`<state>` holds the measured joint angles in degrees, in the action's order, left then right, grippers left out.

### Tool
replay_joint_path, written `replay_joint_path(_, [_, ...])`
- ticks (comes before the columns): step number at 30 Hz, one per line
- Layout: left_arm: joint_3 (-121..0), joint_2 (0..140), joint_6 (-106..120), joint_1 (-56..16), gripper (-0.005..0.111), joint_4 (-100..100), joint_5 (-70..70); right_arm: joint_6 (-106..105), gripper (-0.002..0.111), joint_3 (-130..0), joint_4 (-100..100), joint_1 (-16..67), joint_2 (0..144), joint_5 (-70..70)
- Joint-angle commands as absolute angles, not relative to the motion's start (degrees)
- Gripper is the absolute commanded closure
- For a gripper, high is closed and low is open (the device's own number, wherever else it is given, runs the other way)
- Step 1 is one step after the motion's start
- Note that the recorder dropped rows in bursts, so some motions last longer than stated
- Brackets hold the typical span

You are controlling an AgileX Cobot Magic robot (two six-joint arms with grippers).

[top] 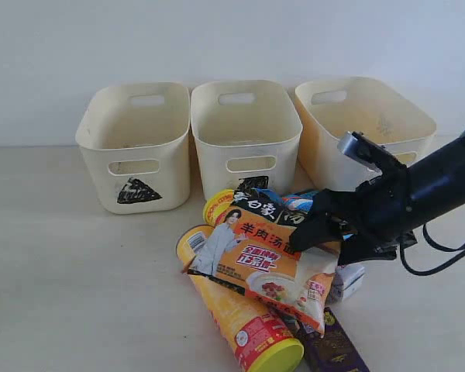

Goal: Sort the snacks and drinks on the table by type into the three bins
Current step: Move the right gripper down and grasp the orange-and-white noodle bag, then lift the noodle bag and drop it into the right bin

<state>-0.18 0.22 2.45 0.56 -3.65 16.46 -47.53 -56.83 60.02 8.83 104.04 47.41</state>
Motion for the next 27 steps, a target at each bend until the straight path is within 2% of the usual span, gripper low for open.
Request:
replay_joint_path(1, [0.0,0.0,2.2,0.7,0.103,-3.9,16.3,-47.9,0.035,-56.7,62.3,9.7,105.1,46.7])
replay_joint_path(9, [0.0,0.0,2.2,0.7,0.103,-3.9,16.3,-51.7,0.035,-56.7,68.9,9.8,105.7,47.3])
replay_joint_path(11, [0.0,0.0,2.2,0.7,0.103,-3.9,16.3,-52.6,0.038,-56.7,69.7,9.8,105.7,47.5])
replay_joint_path(13, [0.0,0.0,2.2,0.7,0.103,-3.9,16.3,-52.6,0.051,-56.7,70.0,9.8,105.7,47.7])
replay_joint_path(15, [0.0,0.0,2.2,0.7,0.103,-3.9,16.3,-52.6,0.07,-56.7,70.0,9.8,105.7,47.9])
replay_joint_path(16, [0.0,0.0,2.2,0.7,0.103,-3.9,16.3,-52.6,0.085,-56.7,70.0,9.8,105.7,48.0])
replay_joint_path(18, [0.0,0.0,2.2,0.7,0.103,-3.9,16.3,-53.1,0.106,-56.7,70.0,9.8,105.7,48.1])
replay_joint_path(27, [0.0,0.0,2.2,0.7,0.103,-3.9,16.3,-57.4,0.109,-56.8,73.8,9.7,105.7,50.9])
